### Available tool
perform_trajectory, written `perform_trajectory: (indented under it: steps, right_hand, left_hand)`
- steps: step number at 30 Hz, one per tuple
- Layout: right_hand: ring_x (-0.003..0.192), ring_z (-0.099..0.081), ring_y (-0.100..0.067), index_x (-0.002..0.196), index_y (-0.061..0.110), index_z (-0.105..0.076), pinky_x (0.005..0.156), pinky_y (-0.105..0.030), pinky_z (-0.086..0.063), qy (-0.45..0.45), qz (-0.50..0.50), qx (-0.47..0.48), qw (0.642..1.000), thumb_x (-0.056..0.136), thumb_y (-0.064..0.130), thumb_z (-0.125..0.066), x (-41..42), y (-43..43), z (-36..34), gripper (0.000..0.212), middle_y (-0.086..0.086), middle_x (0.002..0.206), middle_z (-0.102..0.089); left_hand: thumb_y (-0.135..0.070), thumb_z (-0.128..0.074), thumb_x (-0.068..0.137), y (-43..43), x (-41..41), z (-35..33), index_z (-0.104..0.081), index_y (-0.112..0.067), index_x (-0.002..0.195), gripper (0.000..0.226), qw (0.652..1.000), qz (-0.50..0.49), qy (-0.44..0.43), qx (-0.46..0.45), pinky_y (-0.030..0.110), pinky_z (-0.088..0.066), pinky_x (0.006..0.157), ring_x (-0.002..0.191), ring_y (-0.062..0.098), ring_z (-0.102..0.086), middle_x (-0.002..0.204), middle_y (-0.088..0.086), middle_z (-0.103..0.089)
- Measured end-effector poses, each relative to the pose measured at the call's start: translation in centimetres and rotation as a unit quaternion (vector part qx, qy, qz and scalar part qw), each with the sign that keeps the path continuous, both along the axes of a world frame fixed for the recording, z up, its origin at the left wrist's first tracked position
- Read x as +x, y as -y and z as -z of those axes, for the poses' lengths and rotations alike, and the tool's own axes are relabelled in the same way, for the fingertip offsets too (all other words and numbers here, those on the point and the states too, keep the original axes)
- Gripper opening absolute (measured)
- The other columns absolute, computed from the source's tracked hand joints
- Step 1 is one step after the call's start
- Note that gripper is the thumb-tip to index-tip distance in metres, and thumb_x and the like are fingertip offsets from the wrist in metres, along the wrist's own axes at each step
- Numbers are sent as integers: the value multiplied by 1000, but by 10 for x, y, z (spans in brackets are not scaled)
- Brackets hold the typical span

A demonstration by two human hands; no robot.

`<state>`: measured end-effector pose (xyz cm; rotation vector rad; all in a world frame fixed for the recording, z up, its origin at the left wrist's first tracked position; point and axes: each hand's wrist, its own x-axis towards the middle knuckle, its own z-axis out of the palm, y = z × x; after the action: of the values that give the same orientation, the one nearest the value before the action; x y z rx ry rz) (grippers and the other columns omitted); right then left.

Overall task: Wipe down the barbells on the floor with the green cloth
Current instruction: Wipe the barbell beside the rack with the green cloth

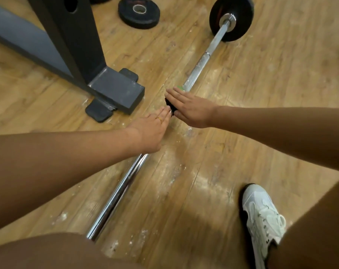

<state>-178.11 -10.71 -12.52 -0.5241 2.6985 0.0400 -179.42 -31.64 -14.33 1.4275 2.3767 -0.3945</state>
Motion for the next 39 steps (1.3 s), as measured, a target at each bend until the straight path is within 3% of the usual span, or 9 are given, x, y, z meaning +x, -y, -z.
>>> perform_trajectory:
  steps: [6,9,12,15,17,20,25,33,39]
  right_hand:
    - [155,8,-22,160,10,-3,126,-43,-1,-10,-19,-16,1000,109,38,-24,4,-17,2,62,-8,168,1]
    - [154,-11,-28,155,4,-28,125,-44,-9,-61,-14,-73,995,109,38,-30,-6,-13,12,57,-14,162,-25]
    - [144,-32,-34,136,-1,-50,122,-41,-21,-100,-48,-143,983,107,33,-43,-15,-20,21,46,-18,142,-50]
    - [141,-37,-34,133,-2,-51,121,-41,-26,-130,-95,-187,969,104,22,-49,-22,-44,29,38,-18,140,-51]
    - [140,-38,-38,132,-5,-51,119,-47,-29,-155,-82,-208,962,99,8,-51,-28,-61,36,35,-22,142,-49]
    - [140,-36,-40,131,-5,-50,117,-53,-29,-166,-59,-218,960,94,2,-50,-39,-78,43,38,-24,143,-46]
    - [147,-27,-32,143,-1,-43,123,-53,-17,-171,-41,-240,955,103,21,-40,-37,-73,55,45,-16,151,-42]
    - [134,-44,-40,141,-2,-50,112,-54,-37,-178,-166,-215,946,102,27,-32,-71,-103,54,51,-21,141,-53]
    - [128,-47,-36,130,-3,-59,113,-53,-30,-221,-123,-254,934,104,30,-28,-62,-87,60,52,-19,131,-59]
  left_hand:
    - [-23,-34,100,-2,12,2,23,-3,154,81,998,-39,39,32,43,-6,127,153,26,21,163,17,27]
    - [-19,-32,102,3,14,7,30,-5,150,80,998,-42,34,38,42,-3,127,152,25,25,162,16,31]
    - [-12,-34,100,-2,15,6,31,-6,150,82,996,-51,60,39,39,-1,127,151,24,26,161,16,33]
    - [6,-31,87,-15,27,5,30,-5,152,89,990,-112,64,61,40,5,126,147,24,34,158,15,38]
    - [15,-16,79,-24,42,4,30,-3,151,87,985,-149,54,73,41,12,122,143,26,37,157,17,40]
    - [6,4,71,-44,60,13,24,2,153,84,969,-230,5,85,51,10,122,149,35,29,158,22,37]
    - [-28,-30,98,-88,76,33,6,5,157,77,915,-372,-65,138,68,2,119,153,40,14,164,27,17]
    - [-37,-39,101,-123,78,28,12,5,156,86,859,-489,-58,142,62,11,120,149,42,25,161,28,24]
    - [-42,-42,99,-141,66,30,15,5,154,92,852,-498,-75,145,55,14,120,150,38,25,161,26,26]
